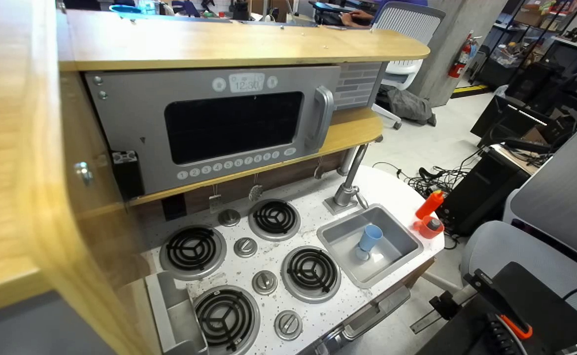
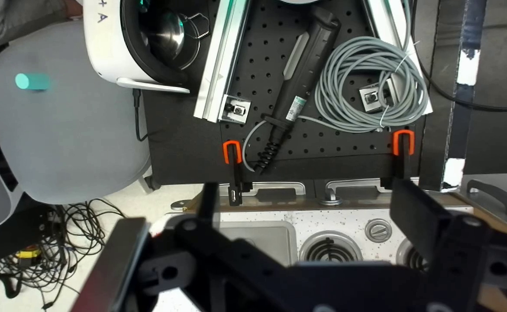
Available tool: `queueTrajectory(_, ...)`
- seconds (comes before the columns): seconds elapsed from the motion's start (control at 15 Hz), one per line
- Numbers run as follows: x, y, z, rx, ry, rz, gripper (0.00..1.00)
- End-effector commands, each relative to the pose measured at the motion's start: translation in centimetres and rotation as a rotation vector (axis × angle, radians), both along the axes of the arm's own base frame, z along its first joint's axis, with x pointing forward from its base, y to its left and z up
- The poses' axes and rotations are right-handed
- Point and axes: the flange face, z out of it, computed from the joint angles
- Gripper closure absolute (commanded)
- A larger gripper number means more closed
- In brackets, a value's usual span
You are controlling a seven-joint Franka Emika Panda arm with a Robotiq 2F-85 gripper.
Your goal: Put the sauce bottle in the sink
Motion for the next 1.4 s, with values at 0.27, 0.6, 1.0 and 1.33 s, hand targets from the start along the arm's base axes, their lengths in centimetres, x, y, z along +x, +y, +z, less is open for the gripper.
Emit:
queueTrajectory(0.27,3.2,-2.1,-1.7,0.006,-0.034,0.090,0.00)
queueTrajectory(0.6,6.3,-6.7,-5.1,0.019,-0.089,0.125,0.00)
queueTrajectory(1.0,8.0,-14.2,-9.1,0.015,-0.094,0.181,0.00)
queueTrajectory(1.33,8.1,-21.3,-13.4,0.000,-0.084,0.159,0.00)
